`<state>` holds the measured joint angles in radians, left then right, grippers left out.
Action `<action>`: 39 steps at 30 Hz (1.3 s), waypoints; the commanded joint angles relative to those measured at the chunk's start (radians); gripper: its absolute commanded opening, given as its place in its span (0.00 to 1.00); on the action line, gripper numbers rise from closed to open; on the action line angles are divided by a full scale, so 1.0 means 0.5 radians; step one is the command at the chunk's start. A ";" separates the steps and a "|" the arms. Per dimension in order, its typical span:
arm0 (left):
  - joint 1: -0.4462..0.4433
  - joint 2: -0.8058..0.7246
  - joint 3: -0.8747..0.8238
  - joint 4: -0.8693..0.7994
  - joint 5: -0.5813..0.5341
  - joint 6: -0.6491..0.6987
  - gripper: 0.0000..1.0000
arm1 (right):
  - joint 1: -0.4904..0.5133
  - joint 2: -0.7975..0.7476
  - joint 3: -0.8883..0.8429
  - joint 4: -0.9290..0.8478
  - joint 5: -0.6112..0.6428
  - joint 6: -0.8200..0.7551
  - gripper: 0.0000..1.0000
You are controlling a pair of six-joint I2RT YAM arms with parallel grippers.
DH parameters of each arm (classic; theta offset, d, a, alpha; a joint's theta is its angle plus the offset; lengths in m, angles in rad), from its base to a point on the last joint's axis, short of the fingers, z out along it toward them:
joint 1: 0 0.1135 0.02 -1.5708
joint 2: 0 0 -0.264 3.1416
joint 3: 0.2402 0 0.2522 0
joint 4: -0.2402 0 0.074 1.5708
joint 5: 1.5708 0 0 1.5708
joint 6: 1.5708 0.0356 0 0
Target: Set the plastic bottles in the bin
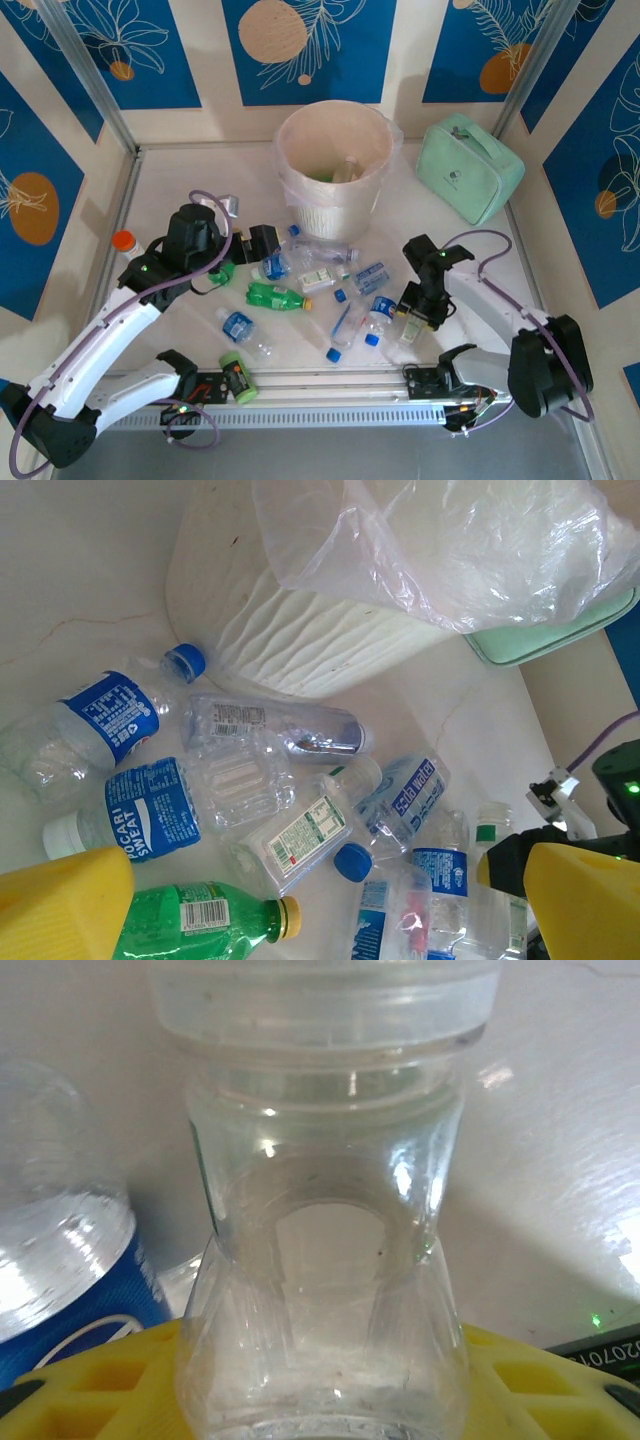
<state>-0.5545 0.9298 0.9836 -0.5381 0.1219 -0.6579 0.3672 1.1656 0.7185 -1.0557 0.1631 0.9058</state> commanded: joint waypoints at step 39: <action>0.032 -0.044 -0.084 0.300 0.352 -0.198 1.00 | 0.226 -0.152 1.444 0.741 -0.696 -0.115 0.42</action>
<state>-0.5495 0.9173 0.9596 -0.4168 0.2737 -0.7403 0.4694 1.0679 1.3857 -0.7235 -0.1658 0.8783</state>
